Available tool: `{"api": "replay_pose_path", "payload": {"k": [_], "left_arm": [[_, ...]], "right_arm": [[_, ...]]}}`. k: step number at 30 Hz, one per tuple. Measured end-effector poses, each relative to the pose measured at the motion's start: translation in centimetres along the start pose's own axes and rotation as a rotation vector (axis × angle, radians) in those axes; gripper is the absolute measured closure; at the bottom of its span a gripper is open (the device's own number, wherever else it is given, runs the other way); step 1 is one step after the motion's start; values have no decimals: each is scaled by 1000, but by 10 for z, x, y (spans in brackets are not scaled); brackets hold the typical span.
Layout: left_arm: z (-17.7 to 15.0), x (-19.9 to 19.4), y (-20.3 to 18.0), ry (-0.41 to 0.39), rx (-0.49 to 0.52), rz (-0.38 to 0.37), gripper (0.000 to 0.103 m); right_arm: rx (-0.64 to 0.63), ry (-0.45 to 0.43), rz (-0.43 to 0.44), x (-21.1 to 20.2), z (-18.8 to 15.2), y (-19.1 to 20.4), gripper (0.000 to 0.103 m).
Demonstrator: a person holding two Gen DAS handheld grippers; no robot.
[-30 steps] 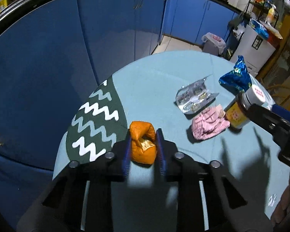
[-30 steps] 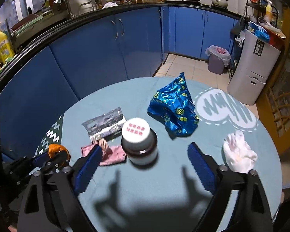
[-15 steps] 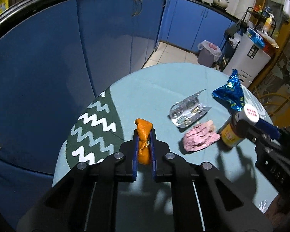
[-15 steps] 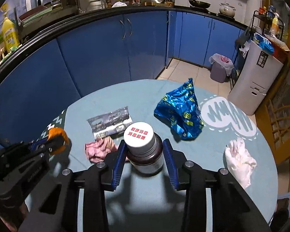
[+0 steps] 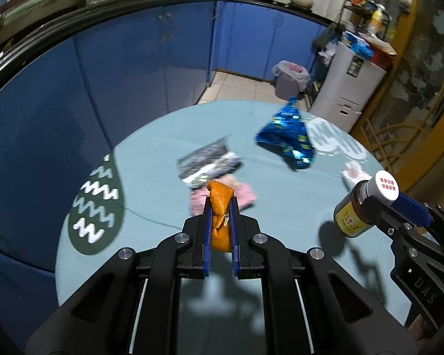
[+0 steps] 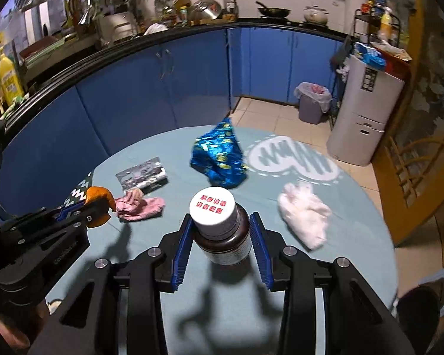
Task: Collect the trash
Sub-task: 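Carry the orange peel and pill bottle over the black bin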
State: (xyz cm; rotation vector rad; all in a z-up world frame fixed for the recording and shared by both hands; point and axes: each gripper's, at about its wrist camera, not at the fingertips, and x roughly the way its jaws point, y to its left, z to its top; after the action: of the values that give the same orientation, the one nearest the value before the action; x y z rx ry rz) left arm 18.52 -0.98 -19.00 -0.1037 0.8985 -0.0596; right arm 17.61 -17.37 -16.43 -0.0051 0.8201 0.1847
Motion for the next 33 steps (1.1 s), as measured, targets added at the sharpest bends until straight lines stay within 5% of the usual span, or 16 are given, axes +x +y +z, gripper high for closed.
{"api": "replay_pose_path", "payload": {"k": [33], "left_arm": [[-29, -44, -218, -54, 339, -112, 92]], "right_arm": [[281, -137, -125, -108, -75, -158, 65]]}}
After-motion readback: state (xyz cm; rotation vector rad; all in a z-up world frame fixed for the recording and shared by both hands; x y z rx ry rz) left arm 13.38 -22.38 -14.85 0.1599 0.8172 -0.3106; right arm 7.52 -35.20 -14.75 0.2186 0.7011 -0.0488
